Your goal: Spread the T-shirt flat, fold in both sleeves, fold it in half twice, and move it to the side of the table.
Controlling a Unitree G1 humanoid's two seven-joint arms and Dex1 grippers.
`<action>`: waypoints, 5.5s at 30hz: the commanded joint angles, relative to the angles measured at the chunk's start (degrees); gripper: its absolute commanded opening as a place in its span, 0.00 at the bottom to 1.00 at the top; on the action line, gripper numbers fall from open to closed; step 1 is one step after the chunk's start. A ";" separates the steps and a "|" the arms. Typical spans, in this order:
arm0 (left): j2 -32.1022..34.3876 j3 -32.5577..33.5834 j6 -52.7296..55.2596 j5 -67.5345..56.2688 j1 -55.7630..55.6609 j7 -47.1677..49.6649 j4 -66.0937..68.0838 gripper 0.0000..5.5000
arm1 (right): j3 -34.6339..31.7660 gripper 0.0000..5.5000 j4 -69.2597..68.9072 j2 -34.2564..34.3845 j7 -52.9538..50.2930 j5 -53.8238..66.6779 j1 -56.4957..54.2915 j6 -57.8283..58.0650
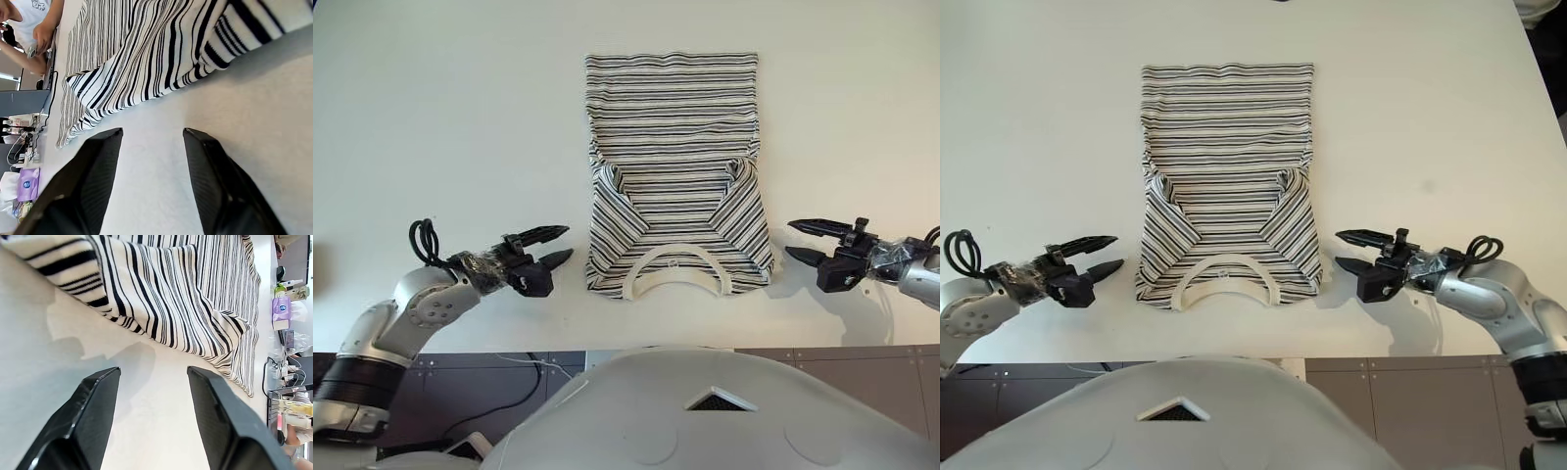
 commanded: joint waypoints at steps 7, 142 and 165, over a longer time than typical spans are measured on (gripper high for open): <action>-1.40 -8.10 -4.37 3.00 -2.00 -5.42 2.47 0.65 | 2.06 0.46 -4.66 -2.01 5.50 2.62 2.47 -4.29; -45.43 24.36 41.63 -25.19 -70.31 10.21 72.88 0.48 | 0.29 0.40 66.34 48.71 -14.27 6.02 -58.31 42.32; -50.21 31.22 41.09 -38.23 -42.32 14.92 36.38 0.48 | 10.73 0.40 49.34 24.83 25.08 5.88 -46.05 21.87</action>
